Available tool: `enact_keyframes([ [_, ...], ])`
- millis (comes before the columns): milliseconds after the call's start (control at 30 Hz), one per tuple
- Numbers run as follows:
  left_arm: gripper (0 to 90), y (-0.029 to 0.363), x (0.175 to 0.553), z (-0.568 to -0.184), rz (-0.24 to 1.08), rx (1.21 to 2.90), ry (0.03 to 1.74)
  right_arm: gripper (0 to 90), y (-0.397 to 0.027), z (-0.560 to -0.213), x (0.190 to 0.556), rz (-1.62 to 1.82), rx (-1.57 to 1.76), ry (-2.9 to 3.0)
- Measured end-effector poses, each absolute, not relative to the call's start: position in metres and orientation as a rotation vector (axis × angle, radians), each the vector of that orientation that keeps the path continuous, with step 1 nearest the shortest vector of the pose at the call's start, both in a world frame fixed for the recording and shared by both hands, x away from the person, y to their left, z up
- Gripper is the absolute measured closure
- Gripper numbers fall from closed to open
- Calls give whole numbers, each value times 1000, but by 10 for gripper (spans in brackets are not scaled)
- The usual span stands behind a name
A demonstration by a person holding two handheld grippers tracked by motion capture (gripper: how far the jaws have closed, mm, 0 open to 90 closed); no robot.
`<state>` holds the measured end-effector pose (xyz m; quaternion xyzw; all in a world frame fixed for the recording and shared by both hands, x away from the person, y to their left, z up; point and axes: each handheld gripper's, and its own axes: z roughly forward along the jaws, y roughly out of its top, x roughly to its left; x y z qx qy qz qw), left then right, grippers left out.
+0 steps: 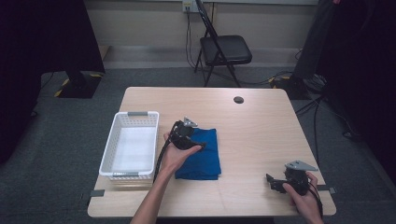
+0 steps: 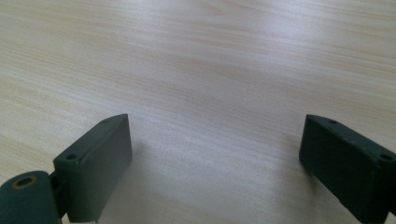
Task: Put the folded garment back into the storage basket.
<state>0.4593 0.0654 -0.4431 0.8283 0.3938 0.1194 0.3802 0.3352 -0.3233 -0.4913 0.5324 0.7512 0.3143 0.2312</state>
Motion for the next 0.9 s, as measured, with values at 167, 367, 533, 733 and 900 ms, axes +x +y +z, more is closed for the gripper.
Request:
enact_keyframes([
  [167,168,63,467,-456,299,2147,1028,82,-323,-491,336,865,1460,2069],
  [367,167,57,471,-466,308,2170,1045,82,-323,-491,336,866,1459,2070],
  [533,160,54,474,-471,304,2174,1061,82,-323,-491,336,866,1459,2070],
  [733,146,52,475,-480,312,2176,1090,82,-323,-491,336,866,1459,2070],
  [900,126,48,473,-481,353,2228,1068,81,-323,-491,336,864,1462,2066],
])
